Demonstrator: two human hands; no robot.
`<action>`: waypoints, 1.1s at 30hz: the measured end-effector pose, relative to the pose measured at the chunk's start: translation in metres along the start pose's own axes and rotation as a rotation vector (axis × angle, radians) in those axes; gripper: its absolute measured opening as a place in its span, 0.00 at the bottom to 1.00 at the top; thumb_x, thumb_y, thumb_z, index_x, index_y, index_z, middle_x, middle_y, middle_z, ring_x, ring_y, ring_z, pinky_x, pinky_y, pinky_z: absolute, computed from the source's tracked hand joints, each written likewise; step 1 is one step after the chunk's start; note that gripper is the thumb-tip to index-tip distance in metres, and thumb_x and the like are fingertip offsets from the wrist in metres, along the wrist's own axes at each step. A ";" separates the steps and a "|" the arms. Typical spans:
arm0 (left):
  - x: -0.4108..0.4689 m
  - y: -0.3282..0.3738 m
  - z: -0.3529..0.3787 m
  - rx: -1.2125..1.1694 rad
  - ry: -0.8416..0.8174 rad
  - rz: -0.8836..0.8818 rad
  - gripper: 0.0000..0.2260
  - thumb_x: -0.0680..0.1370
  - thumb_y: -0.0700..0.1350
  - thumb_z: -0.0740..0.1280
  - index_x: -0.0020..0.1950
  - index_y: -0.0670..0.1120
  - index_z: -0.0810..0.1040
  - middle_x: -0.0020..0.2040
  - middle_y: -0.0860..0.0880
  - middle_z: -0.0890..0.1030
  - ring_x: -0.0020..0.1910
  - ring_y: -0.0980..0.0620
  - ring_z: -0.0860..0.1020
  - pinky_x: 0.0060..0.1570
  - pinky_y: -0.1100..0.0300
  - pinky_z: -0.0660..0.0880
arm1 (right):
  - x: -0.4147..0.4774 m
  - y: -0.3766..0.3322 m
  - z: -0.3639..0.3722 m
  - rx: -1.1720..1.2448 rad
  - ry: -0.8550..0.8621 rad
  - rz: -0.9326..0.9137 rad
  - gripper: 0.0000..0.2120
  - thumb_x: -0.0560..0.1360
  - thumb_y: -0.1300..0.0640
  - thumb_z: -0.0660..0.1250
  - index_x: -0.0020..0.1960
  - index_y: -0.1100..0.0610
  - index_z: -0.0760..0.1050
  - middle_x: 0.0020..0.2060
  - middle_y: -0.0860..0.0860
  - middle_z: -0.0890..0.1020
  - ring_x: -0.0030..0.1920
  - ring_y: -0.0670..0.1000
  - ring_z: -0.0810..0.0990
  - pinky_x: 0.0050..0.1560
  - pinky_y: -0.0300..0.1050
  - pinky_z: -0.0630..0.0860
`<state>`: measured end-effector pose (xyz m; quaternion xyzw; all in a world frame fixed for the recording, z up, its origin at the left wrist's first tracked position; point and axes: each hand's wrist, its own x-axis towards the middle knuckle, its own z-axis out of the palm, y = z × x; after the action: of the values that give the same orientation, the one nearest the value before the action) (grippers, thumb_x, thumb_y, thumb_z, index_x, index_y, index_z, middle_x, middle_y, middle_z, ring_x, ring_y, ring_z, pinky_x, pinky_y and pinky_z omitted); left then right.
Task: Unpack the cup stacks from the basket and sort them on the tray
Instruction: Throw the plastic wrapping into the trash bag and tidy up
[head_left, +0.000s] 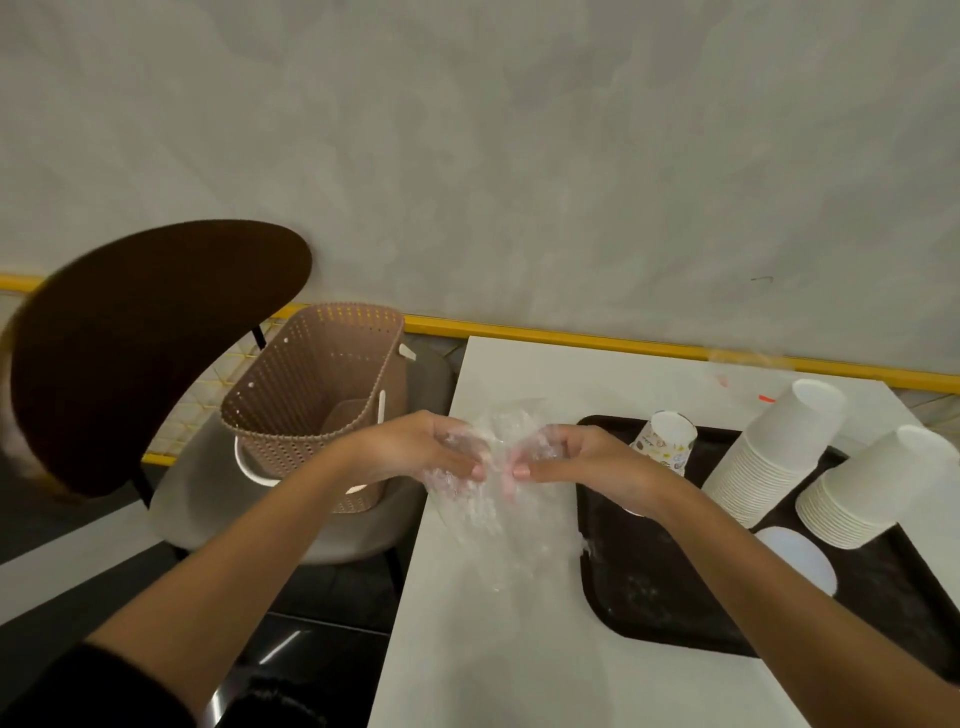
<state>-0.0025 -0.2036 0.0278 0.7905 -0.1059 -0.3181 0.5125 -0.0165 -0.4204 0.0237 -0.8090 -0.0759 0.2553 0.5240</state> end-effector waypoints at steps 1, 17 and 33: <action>-0.001 -0.005 -0.002 -0.064 0.043 -0.014 0.10 0.71 0.40 0.72 0.51 0.47 0.81 0.48 0.48 0.84 0.45 0.53 0.82 0.46 0.61 0.78 | 0.001 0.001 0.003 0.025 0.042 -0.022 0.13 0.69 0.52 0.73 0.52 0.52 0.79 0.50 0.50 0.83 0.54 0.51 0.80 0.57 0.46 0.75; -0.044 -0.063 0.004 -0.775 0.193 0.017 0.14 0.74 0.28 0.63 0.58 0.38 0.75 0.44 0.45 0.84 0.39 0.53 0.83 0.36 0.65 0.79 | 0.000 -0.009 0.051 0.197 0.099 -0.200 0.15 0.73 0.72 0.63 0.43 0.55 0.83 0.42 0.48 0.84 0.39 0.49 0.83 0.34 0.39 0.79; -0.171 -0.173 -0.023 -0.710 0.530 -0.216 0.34 0.62 0.40 0.78 0.65 0.43 0.68 0.61 0.44 0.76 0.55 0.47 0.79 0.49 0.57 0.80 | 0.038 -0.015 0.225 -0.540 -0.075 -0.437 0.14 0.69 0.71 0.59 0.42 0.64 0.83 0.47 0.62 0.79 0.47 0.57 0.78 0.44 0.24 0.65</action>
<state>-0.1480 -0.0242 -0.0502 0.6265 0.2275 -0.1730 0.7251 -0.0923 -0.2165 -0.0481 -0.8732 -0.3313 0.1371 0.3301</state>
